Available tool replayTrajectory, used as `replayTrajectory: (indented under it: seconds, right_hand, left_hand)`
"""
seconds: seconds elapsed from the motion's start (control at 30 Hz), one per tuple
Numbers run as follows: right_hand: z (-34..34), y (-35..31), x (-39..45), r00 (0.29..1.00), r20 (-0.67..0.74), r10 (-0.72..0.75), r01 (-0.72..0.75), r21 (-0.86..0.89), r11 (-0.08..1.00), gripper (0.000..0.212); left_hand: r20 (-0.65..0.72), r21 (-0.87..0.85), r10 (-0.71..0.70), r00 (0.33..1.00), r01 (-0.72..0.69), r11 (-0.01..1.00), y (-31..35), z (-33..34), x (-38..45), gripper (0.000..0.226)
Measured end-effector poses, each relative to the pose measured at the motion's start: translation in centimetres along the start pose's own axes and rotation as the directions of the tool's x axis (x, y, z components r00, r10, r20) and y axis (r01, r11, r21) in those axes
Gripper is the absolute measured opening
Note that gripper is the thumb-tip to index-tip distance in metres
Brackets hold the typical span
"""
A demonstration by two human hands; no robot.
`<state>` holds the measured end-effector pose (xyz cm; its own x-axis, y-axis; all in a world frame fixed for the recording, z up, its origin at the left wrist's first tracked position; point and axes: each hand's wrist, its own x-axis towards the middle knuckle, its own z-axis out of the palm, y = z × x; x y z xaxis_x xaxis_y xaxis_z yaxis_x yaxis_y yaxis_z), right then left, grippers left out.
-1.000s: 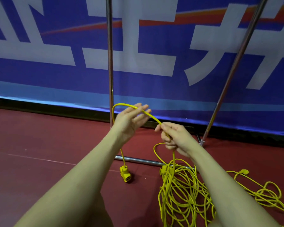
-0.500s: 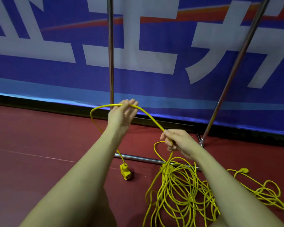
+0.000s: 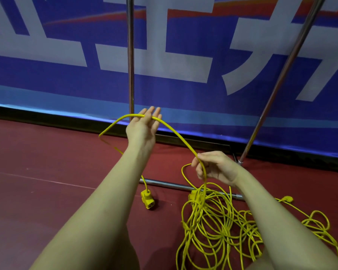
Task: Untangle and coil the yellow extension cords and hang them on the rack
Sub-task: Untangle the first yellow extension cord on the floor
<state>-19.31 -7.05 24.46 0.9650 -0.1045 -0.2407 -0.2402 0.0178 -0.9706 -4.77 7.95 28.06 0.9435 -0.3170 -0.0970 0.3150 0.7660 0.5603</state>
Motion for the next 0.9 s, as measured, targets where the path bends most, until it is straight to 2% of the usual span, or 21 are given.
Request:
replayTrajectory:
  seconds: [0.07, 0.13, 0.23, 0.33, 0.43, 0.57, 0.7, 0.77, 0.83, 0.9]
  right_hand:
    - [-0.3, 0.4, 0.2, 0.997, -0.077, 0.010, -0.010, -0.001, 1.000, 0.027]
    - [-0.2, 0.3, 0.3, 0.989, -0.147, -0.003, 0.006, 0.015, 1.000, 0.028]
    - [0.4, -0.3, 0.3, 0.986, -0.160, -0.040, 0.045, 0.024, 0.999, 0.030]
    - [1.3, -0.9, 0.3, 0.991, -0.110, -0.075, 0.079, 0.036, 0.996, 0.029]
    - [1.5, -1.5, 0.3, 0.994, -0.051, -0.102, 0.107, 0.130, 0.986, 0.028]
    - [0.5, -1.5, -0.5, 0.998, 0.036, -0.051, 0.047, 0.116, 0.992, 0.032]
    - [-0.4, -0.5, -0.4, 0.998, -0.025, -0.054, 0.055, 0.075, 0.996, 0.022]
    - [-0.3, -0.4, -0.1, 0.996, -0.059, -0.066, 0.071, 0.084, 0.994, 0.024]
    - [-0.1, -0.4, 0.1, 0.994, -0.067, -0.085, 0.091, 0.089, 0.992, 0.024]
    - [0.3, -0.7, 0.2, 0.994, -0.054, -0.097, 0.102, 0.081, 0.991, 0.024]
  left_hand:
    - [-0.037, 0.004, -0.018, 0.999, 0.018, 1.000, -0.2, -0.4, 0.0, 0.023]
    - [0.002, 0.072, -0.098, 0.995, 0.097, 0.993, -1.0, -0.4, -0.4, 0.012]
    - [0.149, 0.325, -0.260, 0.954, 0.202, 0.924, -2.7, 0.2, -2.0, 0.023]
    - [0.190, 0.388, -0.259, 0.947, 0.170, 0.906, -3.6, 0.9, -3.0, 0.023]
    - [0.180, 0.297, -0.175, 0.968, 0.117, 0.948, -2.9, 1.5, -2.5, 0.022]
    - [0.036, 0.075, -0.030, 0.999, 0.027, 0.997, -1.0, 0.6, -0.2, 0.039]
    - [-0.114, 0.010, -0.049, 0.992, 0.050, 0.999, -0.9, -0.7, 0.5, 0.038]
    - [-0.051, 0.066, -0.123, 0.991, 0.126, 0.990, -1.5, -0.5, 0.0, 0.034]
    - [0.074, 0.217, -0.254, 0.964, 0.233, 0.948, -2.4, 0.2, -1.3, 0.032]
    - [0.136, 0.363, -0.334, 0.933, 0.266, 0.893, -3.6, 0.7, -2.7, 0.037]
